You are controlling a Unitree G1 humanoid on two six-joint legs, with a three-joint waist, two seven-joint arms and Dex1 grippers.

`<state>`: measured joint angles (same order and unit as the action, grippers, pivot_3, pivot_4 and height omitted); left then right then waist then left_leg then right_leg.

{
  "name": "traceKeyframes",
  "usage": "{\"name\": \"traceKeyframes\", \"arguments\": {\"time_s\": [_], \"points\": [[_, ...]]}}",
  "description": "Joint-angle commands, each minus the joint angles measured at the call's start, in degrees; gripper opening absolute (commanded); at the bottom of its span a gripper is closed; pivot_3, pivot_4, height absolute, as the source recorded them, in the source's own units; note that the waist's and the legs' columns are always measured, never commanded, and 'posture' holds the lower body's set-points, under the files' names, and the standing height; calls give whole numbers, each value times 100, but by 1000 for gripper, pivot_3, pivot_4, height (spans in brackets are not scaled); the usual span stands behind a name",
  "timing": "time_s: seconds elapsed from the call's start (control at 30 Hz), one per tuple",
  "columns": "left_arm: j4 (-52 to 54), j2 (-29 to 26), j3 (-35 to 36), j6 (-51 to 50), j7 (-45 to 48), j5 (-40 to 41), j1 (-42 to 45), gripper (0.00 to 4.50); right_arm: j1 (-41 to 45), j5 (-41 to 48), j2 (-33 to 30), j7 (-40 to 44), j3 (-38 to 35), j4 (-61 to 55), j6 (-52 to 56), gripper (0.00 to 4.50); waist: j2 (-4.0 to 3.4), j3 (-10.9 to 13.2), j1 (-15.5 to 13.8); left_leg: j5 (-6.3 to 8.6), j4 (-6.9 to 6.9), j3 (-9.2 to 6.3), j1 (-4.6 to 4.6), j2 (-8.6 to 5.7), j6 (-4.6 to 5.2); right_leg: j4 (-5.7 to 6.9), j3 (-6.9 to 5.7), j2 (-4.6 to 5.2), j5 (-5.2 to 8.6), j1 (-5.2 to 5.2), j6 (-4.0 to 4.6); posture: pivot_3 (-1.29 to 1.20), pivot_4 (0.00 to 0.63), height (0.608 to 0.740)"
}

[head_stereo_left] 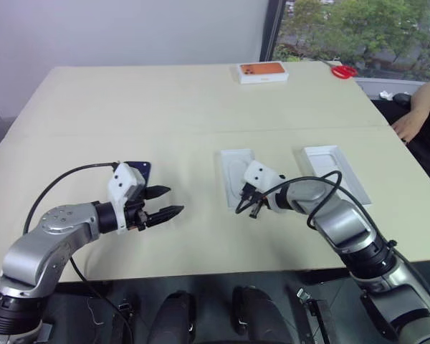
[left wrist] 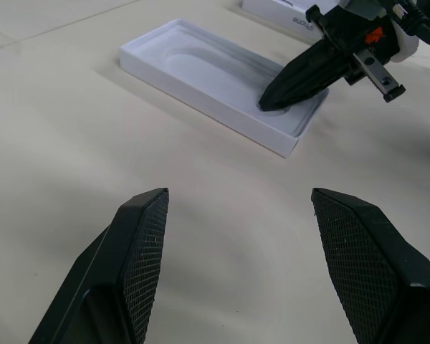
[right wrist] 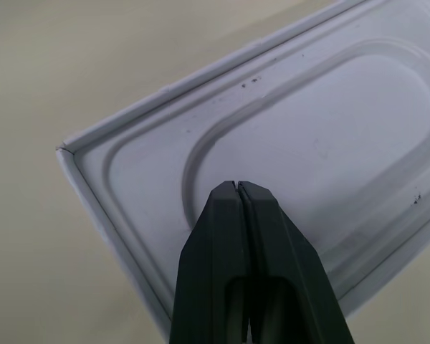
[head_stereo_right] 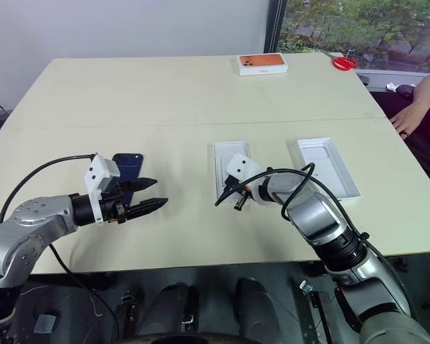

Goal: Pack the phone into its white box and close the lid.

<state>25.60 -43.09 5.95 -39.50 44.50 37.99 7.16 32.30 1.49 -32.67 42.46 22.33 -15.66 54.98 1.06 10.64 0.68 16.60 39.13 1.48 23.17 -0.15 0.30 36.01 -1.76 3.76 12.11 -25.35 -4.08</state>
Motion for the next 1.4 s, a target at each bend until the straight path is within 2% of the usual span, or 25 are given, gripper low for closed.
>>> {"name": "traceKeyframes", "arguments": {"time_s": [0.03,0.27,0.43,0.57,0.7,0.83,0.93,1.1,1.23,1.4], "points": [[96,7,51,22,16,12,85,3362,-33,-48,26,-69,167,109,74,72,2,-1,0,0,0,0,-2,0,0,0,0,0,0,1,0,0,150,740],[93,-68,252,-85,-52,66,41,3362,94,41,89,-120,-190,-106,-525,72,1,-1,2,0,0,0,-5,0,0,1,0,0,0,3,0,0,150,740],[-142,-23,883,-357,-395,324,157,3362,299,352,235,26,-441,-410,-738,72,1,0,6,0,0,0,-2,2,0,2,0,-2,0,0,0,0,150,740],[-436,-4,1333,-739,-871,413,254,3362,481,348,562,-104,-237,-385,-719,72,1,0,4,0,0,0,-3,2,0,2,0,-2,0,0,-1,0,150,740],[-905,202,1881,-1270,-1734,532,563,4469,717,232,1111,-386,39,-66,-697,0,1,0,11,0,0,-2,-4,4,-1,10,0,-4,-1,-3,-1,0,150,740],[-1614,273,2500,-2349,-2794,726,1216,4469,1071,123,1770,-687,270,561,-721,0,7,-2,3,-3,3,-8,-2,2,-5,13,-4,-2,-2,-2,-2,0,150,740],[-2172,74,2504,-3129,-2991,703,1552,4469,1273,9,2182,-853,434,1076,-807,0,7,-2,15,-3,2,-7,-3,0,-6,15,-4,-3,-2,-2,-3,0,150,740],[-3192,-389,1922,-4261,-2758,525,2138,4469,1421,-230,2735,-950,840,1934,-1049,0,12,-4,23,-6,1,-9,-3,0,-12,17,-5,-5,-2,-4,-3,0,150,740],[-3525,-428,1565,-4534,-2479,447,2325,4469,1464,-285,3014,-872,1030,2210,-1123,0,12,-4,34,-8,1,-6,-2,-2,-16,17,-2,-2,-2,-5,-3,0,150,740],[-3551,-282,1455,-5018,-2163,532,2400,4469,1467,-370,3286,-809,1228,2479,-1162,0,11,-5,37,-15,-3,-8,-4,-2,-31,19,-2,3,-2,-7,-3,0,150,740]]}}
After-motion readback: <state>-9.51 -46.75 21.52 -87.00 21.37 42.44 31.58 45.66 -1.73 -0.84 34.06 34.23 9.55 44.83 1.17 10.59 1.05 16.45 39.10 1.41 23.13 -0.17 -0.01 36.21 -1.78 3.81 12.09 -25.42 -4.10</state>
